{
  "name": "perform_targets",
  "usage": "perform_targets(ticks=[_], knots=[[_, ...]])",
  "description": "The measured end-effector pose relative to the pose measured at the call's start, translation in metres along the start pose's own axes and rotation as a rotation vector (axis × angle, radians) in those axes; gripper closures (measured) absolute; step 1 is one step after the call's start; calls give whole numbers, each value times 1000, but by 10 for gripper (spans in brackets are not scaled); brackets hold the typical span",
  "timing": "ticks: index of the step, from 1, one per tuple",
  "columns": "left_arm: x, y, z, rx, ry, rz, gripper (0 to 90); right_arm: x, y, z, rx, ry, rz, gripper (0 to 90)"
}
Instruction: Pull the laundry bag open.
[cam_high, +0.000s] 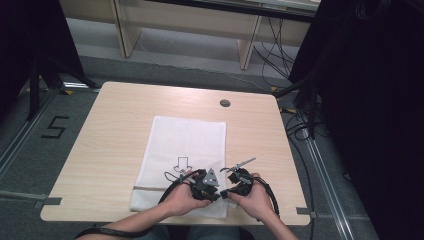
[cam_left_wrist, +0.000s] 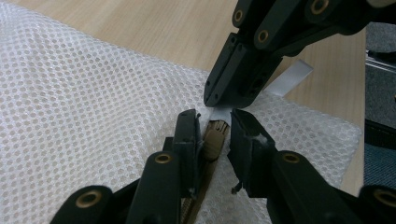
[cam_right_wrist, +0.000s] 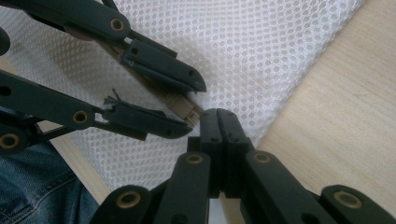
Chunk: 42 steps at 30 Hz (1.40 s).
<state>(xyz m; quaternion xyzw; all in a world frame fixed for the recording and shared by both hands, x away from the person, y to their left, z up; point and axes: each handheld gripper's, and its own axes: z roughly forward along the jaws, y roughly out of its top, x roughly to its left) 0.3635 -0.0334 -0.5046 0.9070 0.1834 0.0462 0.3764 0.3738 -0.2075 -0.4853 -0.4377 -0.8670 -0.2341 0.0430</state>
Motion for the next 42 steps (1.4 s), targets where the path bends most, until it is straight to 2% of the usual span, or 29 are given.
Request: perform_targets(ticks=[1, 2, 4, 5, 6, 10, 11, 12, 14, 15, 16, 23, 30, 32, 38, 39, 41, 42], knots=[[0, 0, 0, 1, 3, 1, 721, 0, 0, 0, 0, -1, 0, 900], [1, 0, -1, 21, 1, 31, 722, 1, 0, 0, 2, 1, 4, 900], [1, 0, -1, 19, 7, 36, 732, 0, 0, 0, 0, -3, -2, 900], [-3, -1, 2, -7, 10, 0, 738, 0, 0, 0, 0, -3, -2, 900], [0, 0, -1, 24, 15, 50, 747, 0, 0, 0, 1, -2, -2, 900], [-1, 1, -1, 33, 19, 66, 777, -2, 1, 1, -9, 3, -22, 900], [-1, 1, -1, 32, 17, 63, 784, -2, 0, 1, -11, 2, -21, 900], [0, 2, -1, 37, 15, 62, 787, 0, 0, 0, -2, 1, 3, 900], [0, 3, -2, 35, 6, 48, 789, 0, 0, 0, -2, 2, 2, 900], [0, 4, -1, 20, -8, 12, 793, -1, 0, 0, -2, 2, 2, 900], [1, 5, -2, 8, -20, -7, 801, -1, 0, 0, -2, 2, 3, 900], [3, 4, -1, -11, -49, -62, 778, -1, 0, 1, -6, 5, -3, 900], [4, 4, 0, -9, -38, -50, 772, -1, 0, 0, -1, 5, 5, 900], [4, 4, 0, 3, -37, -28, 781, -1, 0, 0, -6, 5, -3, 900], [6, 4, 1, 3, -57, -48, 812, -1, 0, 0, -6, 6, -2, 900], [6, 4, 2, -6, -66, -75, 812, -1, 0, 0, -6, 6, -2, 900], [7, 4, 1, -9, -72, -93, 814, -1, 0, 1, -7, 5, -2, 900], [7, 4, 0, -12, -73, -88, 814, -1, 0, 1, -7, 5, -3, 900]])
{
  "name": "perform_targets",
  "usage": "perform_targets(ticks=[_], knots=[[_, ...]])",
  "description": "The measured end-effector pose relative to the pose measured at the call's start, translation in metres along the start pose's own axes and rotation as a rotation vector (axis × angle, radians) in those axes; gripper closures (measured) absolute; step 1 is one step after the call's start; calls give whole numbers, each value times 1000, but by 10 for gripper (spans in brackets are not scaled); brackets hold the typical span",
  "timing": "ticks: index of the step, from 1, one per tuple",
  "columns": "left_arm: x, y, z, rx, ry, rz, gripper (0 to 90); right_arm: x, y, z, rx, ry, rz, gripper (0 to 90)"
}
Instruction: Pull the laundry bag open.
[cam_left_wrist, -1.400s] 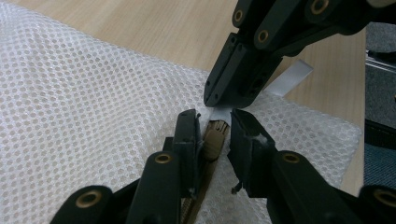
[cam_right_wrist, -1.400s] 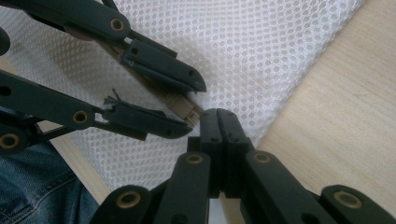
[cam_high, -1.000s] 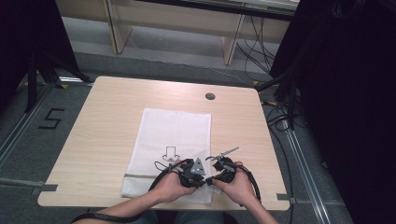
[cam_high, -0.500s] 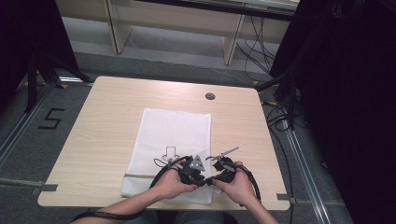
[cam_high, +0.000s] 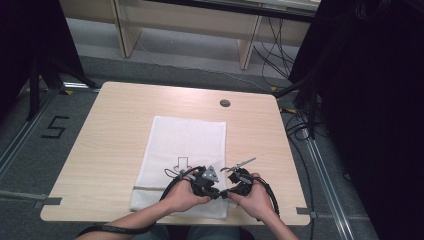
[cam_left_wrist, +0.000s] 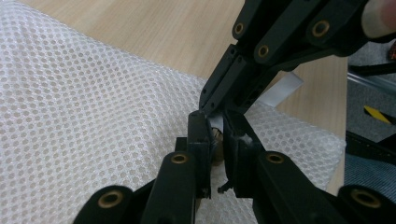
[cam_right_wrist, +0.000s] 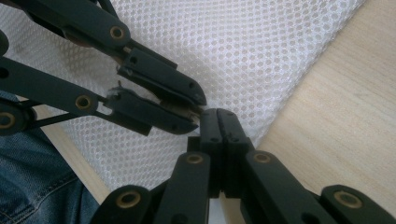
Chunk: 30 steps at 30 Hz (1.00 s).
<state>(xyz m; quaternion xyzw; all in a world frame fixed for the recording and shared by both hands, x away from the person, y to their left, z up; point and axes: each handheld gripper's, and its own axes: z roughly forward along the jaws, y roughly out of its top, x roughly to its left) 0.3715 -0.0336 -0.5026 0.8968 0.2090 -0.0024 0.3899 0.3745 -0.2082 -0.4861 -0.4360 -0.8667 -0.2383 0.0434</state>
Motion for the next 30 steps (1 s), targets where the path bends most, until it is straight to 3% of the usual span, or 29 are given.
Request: perform_targets(ticks=[10, 11, 15, 17, 19, 21, 22, 25, 26, 27, 30], knots=[[0, 2, 0, 19, -5, 21, 819, 3, 0, 0, 7, -4, 1, 900], [-1, 2, 0, 22, -4, 24, 819, 2, 0, 1, -2, -12, -26, 900], [0, 4, -1, 33, -3, 44, 821, 7, 2, 0, 30, -30, -26, 900], [1, 5, -1, 38, -5, 37, 822, 8, 3, 1, 21, -50, -63, 900], [1, 5, -2, 41, -5, 35, 823, 11, 4, 1, 36, -51, -44, 900], [1, 5, -2, 42, -5, 33, 824, 10, 4, 2, 29, -64, -67, 900], [1, 5, -2, 41, -5, 33, 824, 9, 4, 2, 39, -69, -101, 900], [1, 4, -2, 37, -6, 34, 824, 9, 4, 2, 36, -73, -104, 900], [2, 4, -2, 35, -6, 37, 824, 9, 3, 2, 48, -86, -82, 900], [2, 4, -2, 36, -7, 40, 825, 10, 4, 2, 27, -67, -65, 900], [2, 4, -3, 40, -10, 46, 826, 12, 3, 1, 44, -52, -23, 900]])
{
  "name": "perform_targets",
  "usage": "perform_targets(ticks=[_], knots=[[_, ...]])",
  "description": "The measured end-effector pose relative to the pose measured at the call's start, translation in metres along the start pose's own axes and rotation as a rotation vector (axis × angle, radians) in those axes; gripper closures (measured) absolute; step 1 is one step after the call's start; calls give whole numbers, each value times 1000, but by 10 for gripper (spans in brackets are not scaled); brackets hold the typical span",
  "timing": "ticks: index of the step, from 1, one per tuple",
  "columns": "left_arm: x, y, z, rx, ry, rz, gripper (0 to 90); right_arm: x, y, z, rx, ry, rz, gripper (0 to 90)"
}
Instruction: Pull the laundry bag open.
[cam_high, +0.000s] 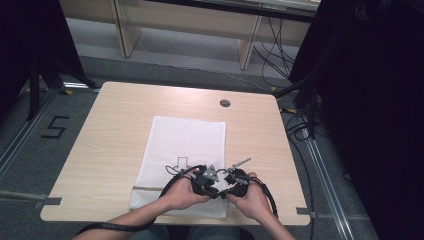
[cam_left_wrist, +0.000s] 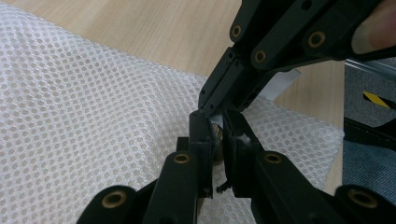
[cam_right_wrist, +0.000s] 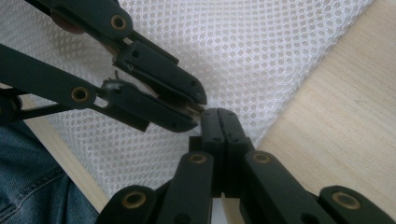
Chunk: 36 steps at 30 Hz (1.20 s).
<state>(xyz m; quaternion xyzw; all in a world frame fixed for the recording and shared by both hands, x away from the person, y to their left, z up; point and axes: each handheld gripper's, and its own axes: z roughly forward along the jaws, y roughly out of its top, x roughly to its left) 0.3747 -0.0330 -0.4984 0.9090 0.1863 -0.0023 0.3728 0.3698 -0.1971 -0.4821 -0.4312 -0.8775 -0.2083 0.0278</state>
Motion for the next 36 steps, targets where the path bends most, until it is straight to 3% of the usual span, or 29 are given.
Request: perform_targets(ticks=[2, 7, 8, 9, 12, 14, 15, 17, 19, 22, 23, 25, 26, 27, 33, 36], knots=[[-1, -1, 0, -5, 2, -13, 827, -2, 0, 1, -17, -17, -38, 900], [0, -1, 0, -5, 4, -20, 828, -2, 0, 1, -18, -8, -18, 900], [0, -2, 0, -4, 5, -3, 828, -4, 0, 2, -27, -7, -48, 900], [0, -2, 0, -4, 5, -3, 828, -4, 0, 2, -27, -7, -48, 900], [1, -1, -1, 11, 16, 9, 828, -3, 0, 1, -19, -6, -31, 900], [5, -2, -8, 40, 53, 39, 829, -2, 0, 1, -11, -17, -12, 900], [8, -4, -13, 35, 60, 3, 829, -2, 0, 0, -8, -26, -12, 900], [13, -11, -22, 1, 43, -16, 828, -5, 1, 0, -18, -30, -46, 900], [15, -16, -25, -18, 23, -53, 827, -3, 1, 0, -9, -32, -14, 900], [14, -13, -24, 6, 42, -5, 827, -4, 2, 0, -7, -33, -24, 900], [14, -13, -25, 4, 36, -14, 827, -3, 2, 0, 2, -38, -4, 900], [15, -13, -25, -15, 17, -44, 827, -4, 1, 0, -10, -28, -17, 900], [16, -14, -25, -13, 16, -41, 827, -6, 1, 1, -18, -20, -41, 900], [15, -15, -25, -12, 16, -55, 827, -6, 1, 0, -13, -20, -24, 900], [17, -16, -25, -8, 5, -53, 827, -4, 0, -1, -4, -19, 5, 900], [15, -17, -26, -1, 9, -55, 827, -5, 0, 0, -16, -14, -15, 900]])
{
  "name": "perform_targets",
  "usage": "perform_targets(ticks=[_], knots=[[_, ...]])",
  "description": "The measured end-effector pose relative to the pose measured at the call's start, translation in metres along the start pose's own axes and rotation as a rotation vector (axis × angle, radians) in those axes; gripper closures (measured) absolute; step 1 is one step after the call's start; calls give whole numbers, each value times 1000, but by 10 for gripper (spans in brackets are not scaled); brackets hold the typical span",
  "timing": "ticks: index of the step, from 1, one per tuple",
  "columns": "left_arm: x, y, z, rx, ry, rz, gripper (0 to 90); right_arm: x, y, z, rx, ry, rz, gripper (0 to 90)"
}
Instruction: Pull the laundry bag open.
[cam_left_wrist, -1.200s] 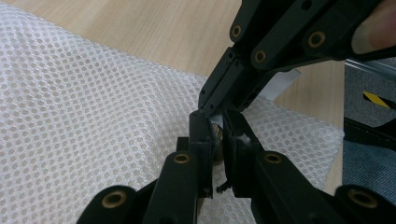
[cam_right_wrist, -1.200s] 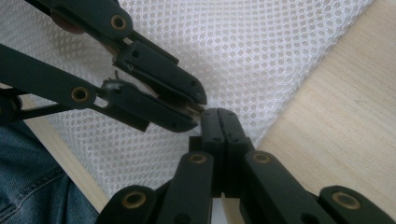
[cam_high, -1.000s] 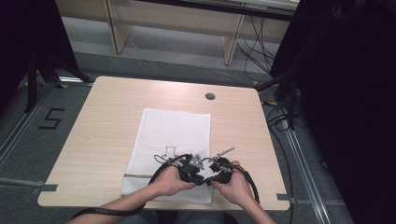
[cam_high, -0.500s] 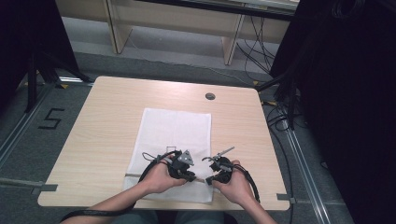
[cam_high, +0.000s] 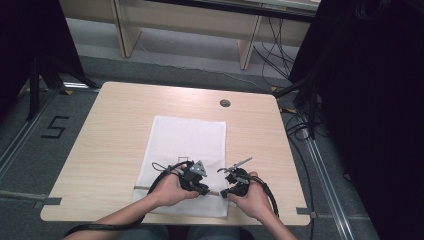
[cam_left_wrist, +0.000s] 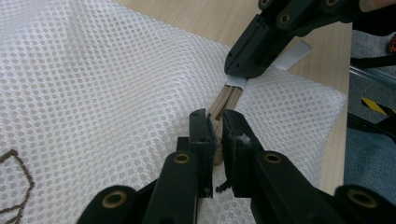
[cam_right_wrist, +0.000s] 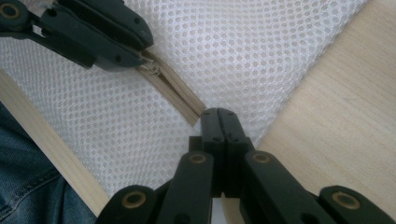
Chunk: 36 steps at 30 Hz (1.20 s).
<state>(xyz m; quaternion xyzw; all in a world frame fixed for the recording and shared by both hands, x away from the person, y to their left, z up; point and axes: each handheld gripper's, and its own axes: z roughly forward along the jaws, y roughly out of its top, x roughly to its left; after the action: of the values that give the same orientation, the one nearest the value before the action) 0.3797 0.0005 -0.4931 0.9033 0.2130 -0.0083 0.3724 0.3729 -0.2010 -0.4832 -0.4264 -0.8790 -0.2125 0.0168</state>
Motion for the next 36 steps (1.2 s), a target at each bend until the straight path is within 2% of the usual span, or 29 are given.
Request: perform_targets(ticks=[2, 3, 4, 5, 7, 8, 10, 11, 15, 24, 25, 26, 27, 30, 32, 34, 36], knots=[[1, 0, -1, 17, 11, 9, 827, 0, 0, 1, -5, 0, -11, 900], [0, 0, 0, 3, 6, -1, 827, 1, 0, 0, 5, -4, 0, 900], [0, 0, 0, 1, 5, 10, 827, -1, 1, 1, -7, -2, -43, 900], [-1, -1, 0, 4, 7, 8, 828, 2, 0, 0, 4, -9, 1, 900], [-2, -1, 1, 1, 10, 15, 828, 1, 0, 1, 2, -12, -9, 900], [-2, -1, 1, 0, 11, 13, 828, 1, 1, 1, -3, -17, -29, 900], [-2, -1, 1, 1, 11, 15, 828, 1, 1, 1, -5, -16, -33, 900], [-2, -1, 1, 0, 12, 12, 828, 2, 1, 0, 6, -15, -11, 900], [-1, 0, 0, 17, 15, 38, 829, 2, 1, 0, 5, -16, -15, 900], [0, -1, 0, 8, 11, 34, 829, 2, 0, 1, -5, -16, -32, 900], [0, -1, 0, 12, 6, 33, 830, 3, 0, 1, 2, -18, -22, 900], [0, 0, -2, 23, 9, 35, 829, 1, 1, 1, -7, -14, -37, 900], [0, -1, -2, 21, 6, 30, 830, 1, 0, 1, -6, -8, -25, 900], [1, -2, -3, 17, 1, 33, 830, 2, 1, 1, -10, -5, -32, 900], [1, -2, -3, 19, 0, 28, 830, 4, 1, 1, 5, 0, -10, 900], [1, -2, -3, 16, 0, 29, 830, 2, 1, 2, -10, -5, -49, 900], [0, -3, -2, 6, 0, 27, 830, 2, 1, 2, -9, -2, -45, 900]])
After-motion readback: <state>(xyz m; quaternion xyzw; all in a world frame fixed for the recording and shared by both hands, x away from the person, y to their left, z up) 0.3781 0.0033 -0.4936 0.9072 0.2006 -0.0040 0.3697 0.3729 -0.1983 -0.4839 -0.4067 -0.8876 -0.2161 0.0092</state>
